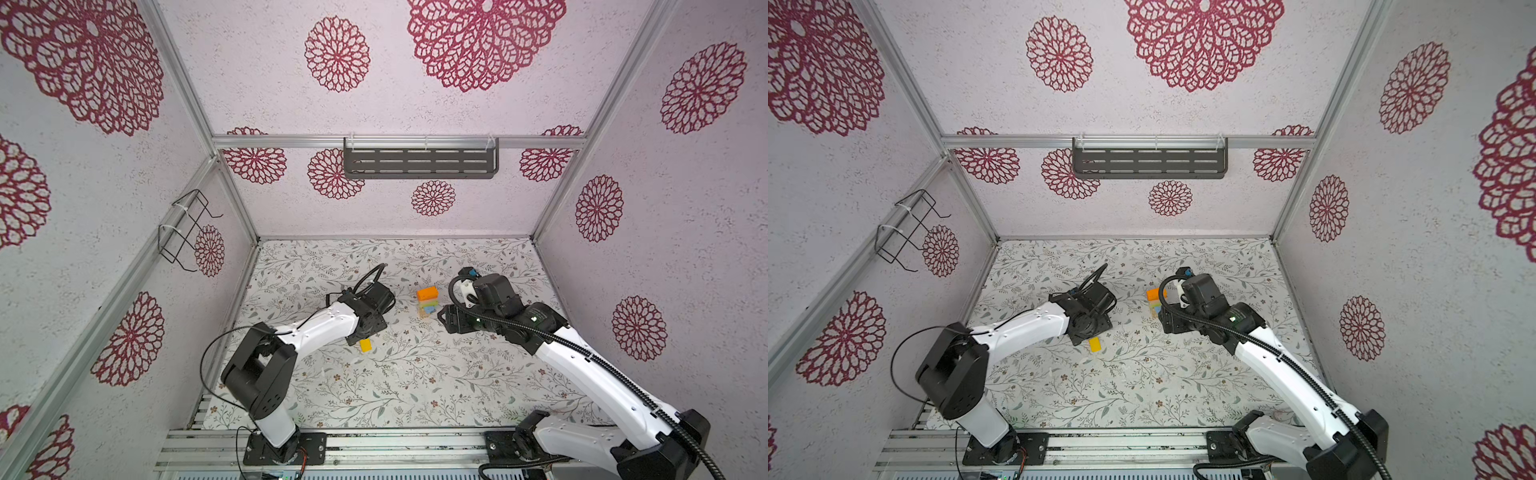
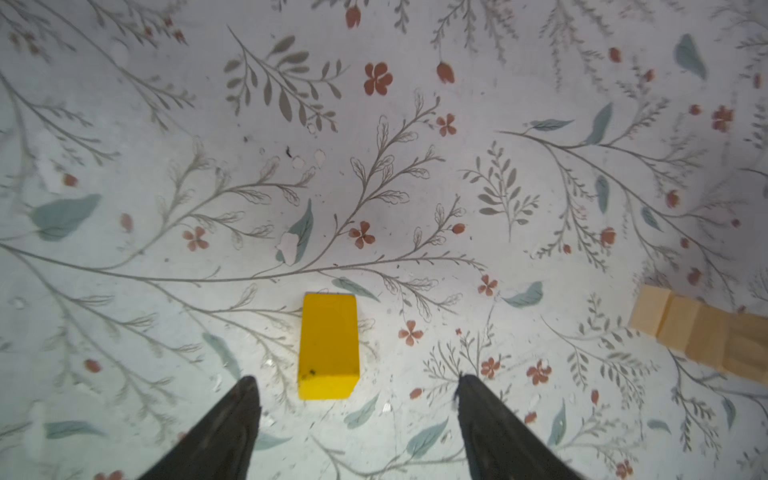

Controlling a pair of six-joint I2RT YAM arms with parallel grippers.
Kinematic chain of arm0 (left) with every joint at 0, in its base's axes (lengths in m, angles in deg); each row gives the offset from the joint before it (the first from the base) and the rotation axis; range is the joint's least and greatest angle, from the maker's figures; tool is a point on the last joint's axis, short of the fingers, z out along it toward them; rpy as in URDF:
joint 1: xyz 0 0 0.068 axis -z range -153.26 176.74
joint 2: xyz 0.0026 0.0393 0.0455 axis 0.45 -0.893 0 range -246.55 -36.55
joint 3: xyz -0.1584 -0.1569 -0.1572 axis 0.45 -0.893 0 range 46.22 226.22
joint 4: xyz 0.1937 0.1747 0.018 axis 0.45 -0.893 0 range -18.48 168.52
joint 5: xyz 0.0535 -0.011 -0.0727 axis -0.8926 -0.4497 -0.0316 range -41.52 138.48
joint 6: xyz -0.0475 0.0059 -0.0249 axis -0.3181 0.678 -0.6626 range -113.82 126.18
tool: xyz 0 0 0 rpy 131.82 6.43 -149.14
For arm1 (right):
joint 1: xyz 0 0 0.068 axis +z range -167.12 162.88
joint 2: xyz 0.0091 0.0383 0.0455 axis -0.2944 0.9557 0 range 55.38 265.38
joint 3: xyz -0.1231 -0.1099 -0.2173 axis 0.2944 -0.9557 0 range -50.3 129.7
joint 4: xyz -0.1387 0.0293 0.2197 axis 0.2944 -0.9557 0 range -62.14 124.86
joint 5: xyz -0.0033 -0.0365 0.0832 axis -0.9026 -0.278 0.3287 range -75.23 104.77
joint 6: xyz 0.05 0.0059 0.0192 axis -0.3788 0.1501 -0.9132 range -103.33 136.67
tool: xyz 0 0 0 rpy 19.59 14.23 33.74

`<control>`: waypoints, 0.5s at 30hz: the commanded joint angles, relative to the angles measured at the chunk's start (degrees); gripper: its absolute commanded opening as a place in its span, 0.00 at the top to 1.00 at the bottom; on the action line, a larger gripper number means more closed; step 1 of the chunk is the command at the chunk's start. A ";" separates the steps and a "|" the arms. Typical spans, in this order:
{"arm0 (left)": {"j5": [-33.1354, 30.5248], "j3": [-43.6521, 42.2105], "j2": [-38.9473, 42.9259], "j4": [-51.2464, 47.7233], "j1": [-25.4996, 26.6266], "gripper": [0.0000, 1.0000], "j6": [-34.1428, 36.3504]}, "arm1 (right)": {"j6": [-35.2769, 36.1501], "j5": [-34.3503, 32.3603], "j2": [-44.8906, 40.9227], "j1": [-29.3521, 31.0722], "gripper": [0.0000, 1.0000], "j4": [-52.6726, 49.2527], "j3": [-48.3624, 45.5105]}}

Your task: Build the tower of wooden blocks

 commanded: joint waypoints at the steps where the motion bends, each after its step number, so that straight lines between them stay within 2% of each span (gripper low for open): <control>1: -2.61 -4.05 9.86 -3.79 -1.73 0.08 1.23 | -3.52 -4.25 1.01 4.99 0.26 -3.23 2.50; 5: -2.67 -11.22 23.51 -5.48 -5.61 0.03 1.81 | -7.02 -6.40 6.00 11.12 0.32 -1.90 3.79; 8: -2.20 -14.72 32.89 -7.71 -9.53 0.02 3.13 | -8.04 -6.62 13.74 15.14 0.33 0.02 7.12; 11: -1.25 -15.98 40.02 -10.19 -13.85 0.01 5.04 | -6.90 -7.00 23.98 18.11 0.28 0.43 13.99; 15: -0.30 -14.97 46.88 -13.91 -17.92 0.01 7.91 | -5.66 -5.53 36.08 18.39 0.27 1.84 22.60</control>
